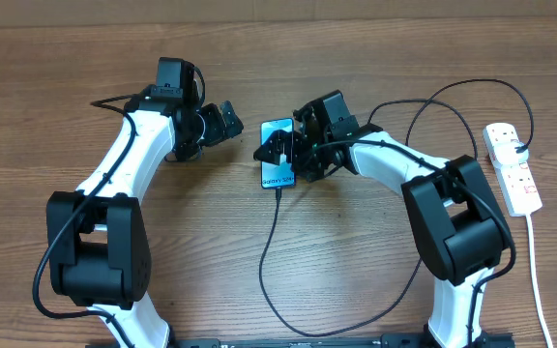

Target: Plug charger to phone and switch on socket

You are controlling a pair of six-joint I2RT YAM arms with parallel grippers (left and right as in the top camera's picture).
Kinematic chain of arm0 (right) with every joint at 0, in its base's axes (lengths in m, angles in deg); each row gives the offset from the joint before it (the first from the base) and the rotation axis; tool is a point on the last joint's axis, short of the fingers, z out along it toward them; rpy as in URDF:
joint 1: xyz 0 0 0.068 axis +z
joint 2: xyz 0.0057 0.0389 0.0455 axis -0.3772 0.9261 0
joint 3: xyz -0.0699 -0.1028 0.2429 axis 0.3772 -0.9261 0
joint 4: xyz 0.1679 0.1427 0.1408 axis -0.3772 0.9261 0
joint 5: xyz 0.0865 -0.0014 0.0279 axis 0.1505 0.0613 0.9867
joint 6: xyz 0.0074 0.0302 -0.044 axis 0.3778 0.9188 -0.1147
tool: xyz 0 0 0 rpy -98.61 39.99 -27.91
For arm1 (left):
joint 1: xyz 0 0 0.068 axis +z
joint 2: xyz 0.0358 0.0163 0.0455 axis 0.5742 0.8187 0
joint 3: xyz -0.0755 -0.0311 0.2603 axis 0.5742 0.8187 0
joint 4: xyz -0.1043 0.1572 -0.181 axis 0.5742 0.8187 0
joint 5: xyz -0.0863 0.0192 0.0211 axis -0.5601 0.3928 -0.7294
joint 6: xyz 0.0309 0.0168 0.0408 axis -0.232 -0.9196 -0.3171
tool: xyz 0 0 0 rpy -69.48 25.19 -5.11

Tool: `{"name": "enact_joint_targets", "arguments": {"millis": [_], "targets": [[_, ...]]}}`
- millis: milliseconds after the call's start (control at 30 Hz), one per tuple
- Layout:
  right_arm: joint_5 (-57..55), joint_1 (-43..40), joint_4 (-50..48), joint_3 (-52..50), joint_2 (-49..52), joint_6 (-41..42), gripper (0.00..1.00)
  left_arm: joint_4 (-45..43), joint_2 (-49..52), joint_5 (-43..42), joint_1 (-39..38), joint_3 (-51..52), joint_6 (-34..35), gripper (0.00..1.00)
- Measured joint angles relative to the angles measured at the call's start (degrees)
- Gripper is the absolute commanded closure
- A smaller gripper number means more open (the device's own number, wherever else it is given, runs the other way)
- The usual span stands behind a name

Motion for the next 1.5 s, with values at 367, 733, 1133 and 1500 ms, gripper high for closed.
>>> {"name": "enact_joint_targets", "arguments": {"millis": [367,733,1133,1500], "targets": [[0.94,-0.22,0.63,0.02,-0.02,-0.15,0.0,0.0,0.0,0.0,0.0,0.0,-0.02,0.0],[1.44,0.07,2.82,0.37,-0.04,-0.48,0.0,0.0,0.0,0.0,0.0,0.0,-0.02,0.0],[-5.31,1.9,3.58,0.96,-0.74,7.34,0.0,-0.02,0.0,0.0,0.0,0.0,0.0,0.0],[-11.5,2.23,6.4,1.57,-1.6,16.83,0.0,0.0,0.0,0.02,0.0,0.0,0.0,0.0]]}}
